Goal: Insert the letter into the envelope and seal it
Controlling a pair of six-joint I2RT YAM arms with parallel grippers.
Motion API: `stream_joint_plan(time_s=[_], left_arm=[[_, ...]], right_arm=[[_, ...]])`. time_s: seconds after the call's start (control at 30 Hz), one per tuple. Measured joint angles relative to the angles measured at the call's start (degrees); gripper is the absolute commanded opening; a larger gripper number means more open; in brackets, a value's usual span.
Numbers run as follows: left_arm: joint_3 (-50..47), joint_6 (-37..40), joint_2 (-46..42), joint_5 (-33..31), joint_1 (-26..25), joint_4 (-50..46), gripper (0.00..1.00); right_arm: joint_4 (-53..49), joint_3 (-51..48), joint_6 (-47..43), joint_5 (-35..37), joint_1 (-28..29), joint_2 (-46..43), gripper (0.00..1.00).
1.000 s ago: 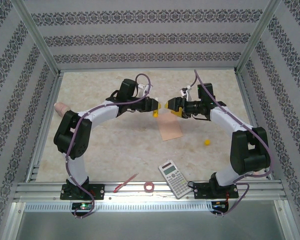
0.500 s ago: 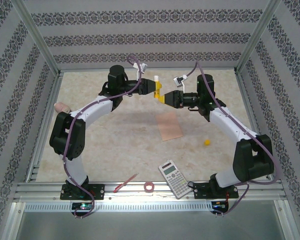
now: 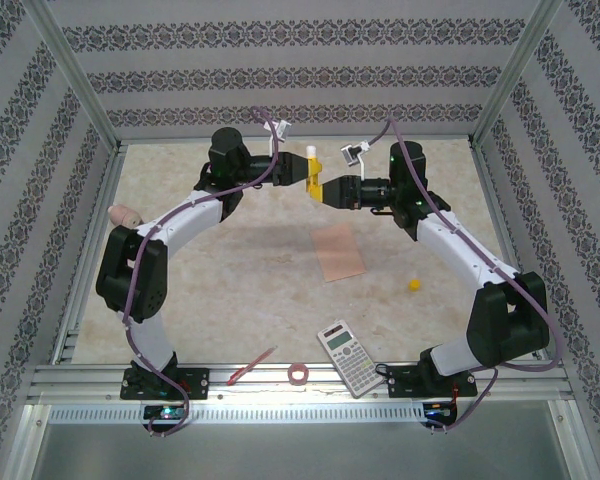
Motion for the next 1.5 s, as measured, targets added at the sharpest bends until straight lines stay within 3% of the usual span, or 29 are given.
stream_joint_plan(time_s=[0.23,0.43,0.87,1.23,1.5], left_arm=[[0.0,-5.6,-0.3,1.2,0.0,6.5,0.01],[-0.3,-7.1,-0.9,1.2,0.0,8.2,0.01],[-2.4,-8.6,-1.4,0.6,0.0,10.3,0.01],[-2.7,-8.6,-2.0,-1.0,0.0,10.4,0.02],[-2.7,-4.7,-4.0,-2.8,0.3,4.5,0.01]], right_arm=[[0.0,0.6,-0.2,0.6,1.3,0.2,0.77],[1.0,2.1,-0.3,0.6,2.3,0.6,0.68],[3.0,3.0,0.5,1.0,3.0,1.9,0.26],[3.3,3.5,0.5,1.7,3.3,2.0,0.23],[-0.9,5.4,-2.2,5.7,4.7,1.8,0.23]])
